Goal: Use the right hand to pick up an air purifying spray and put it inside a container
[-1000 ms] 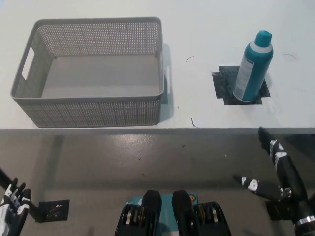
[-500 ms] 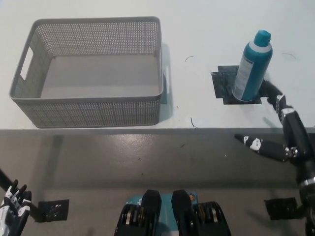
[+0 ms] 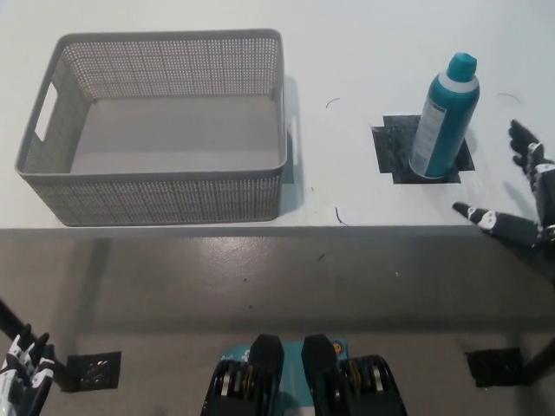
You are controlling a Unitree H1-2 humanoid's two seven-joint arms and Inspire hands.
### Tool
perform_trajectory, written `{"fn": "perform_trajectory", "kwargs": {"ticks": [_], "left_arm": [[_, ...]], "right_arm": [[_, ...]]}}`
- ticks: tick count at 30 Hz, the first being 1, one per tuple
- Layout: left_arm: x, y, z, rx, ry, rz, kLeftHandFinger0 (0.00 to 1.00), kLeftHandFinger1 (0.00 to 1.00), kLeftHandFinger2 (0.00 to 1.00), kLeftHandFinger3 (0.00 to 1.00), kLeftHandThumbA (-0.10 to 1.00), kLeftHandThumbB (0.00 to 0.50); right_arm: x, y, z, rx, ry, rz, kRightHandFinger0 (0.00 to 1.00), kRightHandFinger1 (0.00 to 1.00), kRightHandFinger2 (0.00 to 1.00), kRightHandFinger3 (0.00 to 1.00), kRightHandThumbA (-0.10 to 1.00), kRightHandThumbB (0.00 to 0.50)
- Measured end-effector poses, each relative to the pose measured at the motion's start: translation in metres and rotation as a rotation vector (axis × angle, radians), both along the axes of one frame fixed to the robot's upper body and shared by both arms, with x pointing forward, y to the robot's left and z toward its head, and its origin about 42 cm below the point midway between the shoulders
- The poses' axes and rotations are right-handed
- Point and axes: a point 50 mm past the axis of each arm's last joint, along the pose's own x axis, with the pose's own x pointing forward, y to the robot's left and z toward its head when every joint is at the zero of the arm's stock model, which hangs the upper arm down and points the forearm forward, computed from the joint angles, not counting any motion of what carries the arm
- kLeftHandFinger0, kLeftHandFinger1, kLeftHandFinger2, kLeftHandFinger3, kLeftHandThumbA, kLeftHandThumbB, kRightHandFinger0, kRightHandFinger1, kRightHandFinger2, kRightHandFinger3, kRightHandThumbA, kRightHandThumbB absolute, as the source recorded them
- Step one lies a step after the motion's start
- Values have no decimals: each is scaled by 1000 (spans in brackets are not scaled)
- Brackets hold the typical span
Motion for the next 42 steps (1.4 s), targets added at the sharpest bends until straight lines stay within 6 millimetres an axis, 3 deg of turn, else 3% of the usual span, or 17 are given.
{"fn": "perform_trajectory", "kwargs": {"ticks": [10,12,18,21,25,31,36,42], "left_arm": [[-5,1,-2,-14,8,5,1000,1000,899,1000,533,333],[-4,1,-2,-16,8,5,1000,1000,891,1000,552,354],[-4,0,-2,-20,10,3,1000,1000,897,1000,571,388],[-4,0,-2,-20,11,2,1000,1000,898,1000,551,365],[-4,0,-2,-21,12,2,1000,1000,906,1000,534,372],[-4,0,-2,-20,13,0,1000,1000,900,1000,515,361],[-3,0,-2,-21,15,-2,1000,1000,973,1000,473,334],[-3,-1,-2,-24,27,-15,1000,1000,956,1000,430,354]], "right_arm": [[9,-17,-16,37,53,-69,1000,1000,1000,1000,1000,500],[13,-17,-16,43,55,-75,1000,1000,1000,1000,1000,500],[36,-6,5,68,17,-56,1000,1000,1000,1000,1000,500],[49,6,22,71,-1,-37,1000,1000,1000,1000,1000,500],[58,21,32,90,1,-18,1000,1000,1000,1000,1000,500],[70,35,32,91,41,6,1000,1000,1000,1000,1000,500],[79,38,27,88,78,9,1000,1000,1000,1000,1000,500],[89,36,10,99,146,-6,1000,1000,1000,1000,1000,500]]}}
